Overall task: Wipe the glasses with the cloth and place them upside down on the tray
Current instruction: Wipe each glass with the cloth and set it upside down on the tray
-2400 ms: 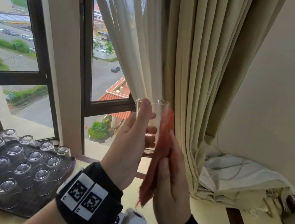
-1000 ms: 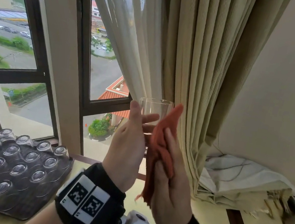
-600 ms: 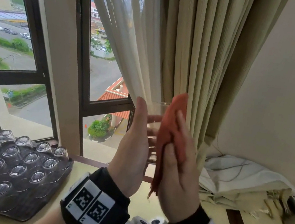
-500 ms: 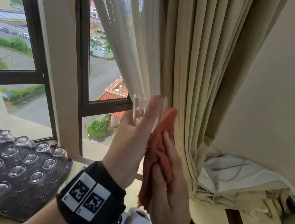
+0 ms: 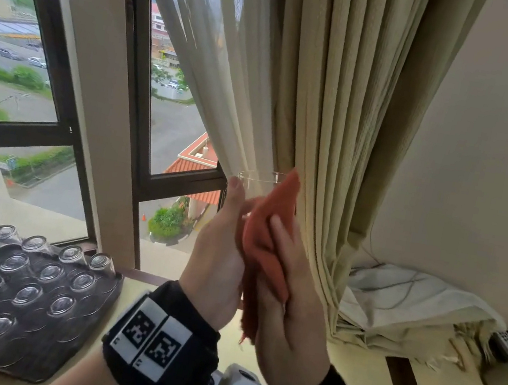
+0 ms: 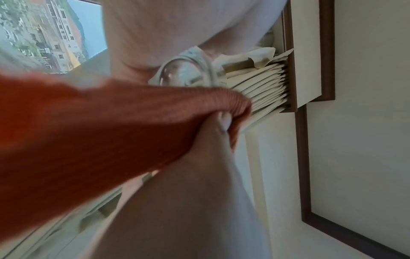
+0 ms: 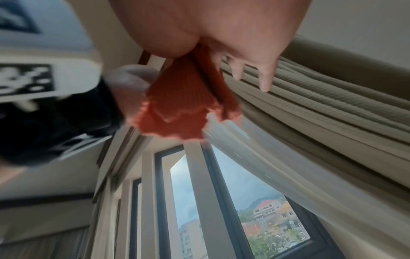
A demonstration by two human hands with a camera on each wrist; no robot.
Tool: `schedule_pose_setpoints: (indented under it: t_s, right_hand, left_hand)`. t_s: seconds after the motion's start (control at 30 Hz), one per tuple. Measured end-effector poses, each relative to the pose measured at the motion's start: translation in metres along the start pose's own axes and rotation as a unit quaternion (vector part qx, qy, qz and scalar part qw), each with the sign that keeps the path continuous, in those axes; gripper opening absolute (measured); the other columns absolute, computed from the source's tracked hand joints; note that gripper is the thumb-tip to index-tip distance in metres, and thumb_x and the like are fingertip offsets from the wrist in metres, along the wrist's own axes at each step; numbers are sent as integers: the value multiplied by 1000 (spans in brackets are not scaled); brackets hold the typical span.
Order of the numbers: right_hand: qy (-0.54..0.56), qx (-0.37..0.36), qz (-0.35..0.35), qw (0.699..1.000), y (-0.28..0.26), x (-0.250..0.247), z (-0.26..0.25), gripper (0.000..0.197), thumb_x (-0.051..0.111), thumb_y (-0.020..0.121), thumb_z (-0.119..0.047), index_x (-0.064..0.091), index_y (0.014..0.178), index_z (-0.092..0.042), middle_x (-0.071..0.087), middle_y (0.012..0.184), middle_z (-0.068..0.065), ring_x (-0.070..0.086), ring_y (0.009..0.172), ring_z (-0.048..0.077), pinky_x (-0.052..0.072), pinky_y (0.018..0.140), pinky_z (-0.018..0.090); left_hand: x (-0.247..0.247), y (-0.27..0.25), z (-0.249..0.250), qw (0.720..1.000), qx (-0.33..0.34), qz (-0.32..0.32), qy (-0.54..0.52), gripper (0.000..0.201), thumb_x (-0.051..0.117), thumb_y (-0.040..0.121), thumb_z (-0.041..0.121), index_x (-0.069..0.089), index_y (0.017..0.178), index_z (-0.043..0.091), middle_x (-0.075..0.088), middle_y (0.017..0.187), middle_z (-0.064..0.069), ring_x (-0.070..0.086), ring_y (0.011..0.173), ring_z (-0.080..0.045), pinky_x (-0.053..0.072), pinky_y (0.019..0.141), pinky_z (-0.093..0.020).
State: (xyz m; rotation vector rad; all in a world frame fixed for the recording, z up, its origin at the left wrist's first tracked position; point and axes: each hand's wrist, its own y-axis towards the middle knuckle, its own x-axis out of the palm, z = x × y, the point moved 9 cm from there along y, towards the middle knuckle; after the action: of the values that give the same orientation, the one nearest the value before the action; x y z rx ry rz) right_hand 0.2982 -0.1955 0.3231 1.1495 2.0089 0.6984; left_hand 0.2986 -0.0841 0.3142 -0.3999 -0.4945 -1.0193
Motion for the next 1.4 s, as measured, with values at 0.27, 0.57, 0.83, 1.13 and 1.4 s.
schedule_pose_setpoints:
  t_s: [0.27,0.57,0.83,1.13,1.4]
  right_hand:
    - [110,153,105,976,27,-25,30,50,38,110,-39,41,159,-29,54,155,-7,52,144,16,44,118,53]
    - [42,124,23,991,-21,1,31,54,40,107,-41,33,160,-44,37,168,-11,28,159,22,33,124,57]
    - [153,162,95,970,16,-24,28,37,37,110,-38,50,144,-43,63,138,-29,57,133,-1,48,107,20]
    - [261,319,141,900,-44,-2,66,36,49,106,-53,65,136,-41,76,125,-1,72,118,24,55,96,48]
    - [502,386,152,759,-34,-7,75,58,35,111,-54,74,122,-13,74,100,9,64,69,21,39,53,33]
  left_hand:
    - [5,-2,-7,995,-6,-43,86,68,37,105,72,77,115,18,80,94,-8,75,77,-20,56,68,-36]
    - [-5,1,12,995,48,-29,86,72,50,89,79,70,125,20,81,98,-6,79,91,-21,60,87,-42]
    - [19,-11,-4,988,82,-81,99,79,55,72,77,68,127,22,71,76,26,67,72,9,54,72,-19]
    - [15,-4,11,983,110,-65,131,59,57,85,64,57,128,24,73,91,4,75,75,-14,65,77,-35]
    - [11,-12,9,904,205,-83,366,50,89,77,51,61,115,36,69,105,20,69,97,0,59,74,-21]
